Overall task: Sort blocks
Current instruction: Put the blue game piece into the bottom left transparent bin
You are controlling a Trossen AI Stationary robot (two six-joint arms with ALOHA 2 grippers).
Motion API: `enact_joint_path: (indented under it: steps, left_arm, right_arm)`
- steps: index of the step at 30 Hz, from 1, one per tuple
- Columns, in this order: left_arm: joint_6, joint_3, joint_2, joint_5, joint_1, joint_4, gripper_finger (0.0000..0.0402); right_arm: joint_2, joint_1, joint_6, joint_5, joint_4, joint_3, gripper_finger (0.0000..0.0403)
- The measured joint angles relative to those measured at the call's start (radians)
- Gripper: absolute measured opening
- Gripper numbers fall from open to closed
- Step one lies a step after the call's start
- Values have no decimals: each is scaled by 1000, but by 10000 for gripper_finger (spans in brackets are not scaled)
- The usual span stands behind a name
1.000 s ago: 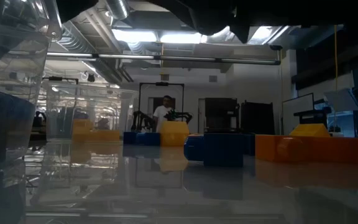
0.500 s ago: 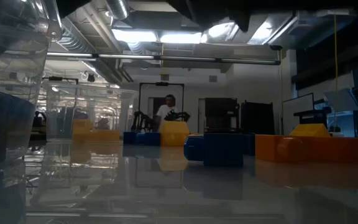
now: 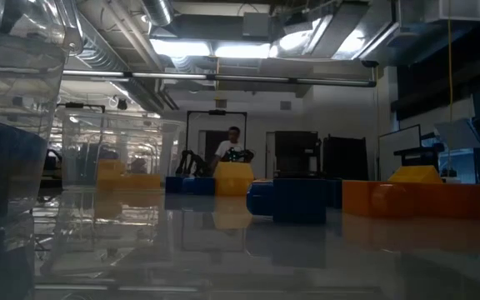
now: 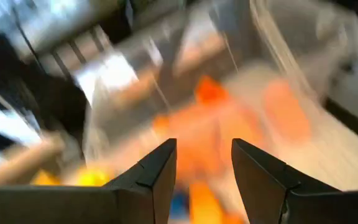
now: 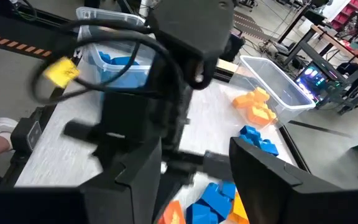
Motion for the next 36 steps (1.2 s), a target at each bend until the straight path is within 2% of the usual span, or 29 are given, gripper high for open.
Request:
enact_joint_path:
  steps: [4, 7, 14, 19, 25, 31, 36]
  left_arm:
    - [-149, 0, -51, 88, 18, -327, 143]
    - [-197, 0, -77, 164, 28, -530, 143]
    - [-261, -3, -87, 181, 27, -963, 143]
    - [-283, -3, -87, 161, 28, -983, 143]
    - [-225, -3, -86, 157, 34, -932, 143]
    - [-286, -2, -69, 157, 35, -888, 144]
    - [-283, -2, -5, 150, 34, -897, 171]
  right_arm:
    - [0, 0, 0, 0, -3, 0, 191]
    - [0, 0, -1, 0, -8, 0, 191]
    - [14, 0, -2, 0, -8, 0, 191]
    - [47, 0, -3, 0, -8, 0, 191]
    - [75, 0, -3, -2, -3, 0, 191]
    - [81, 0, -2, -7, -1, 0, 191]
    - [82, 0, -3, 10, -4, 0, 191]
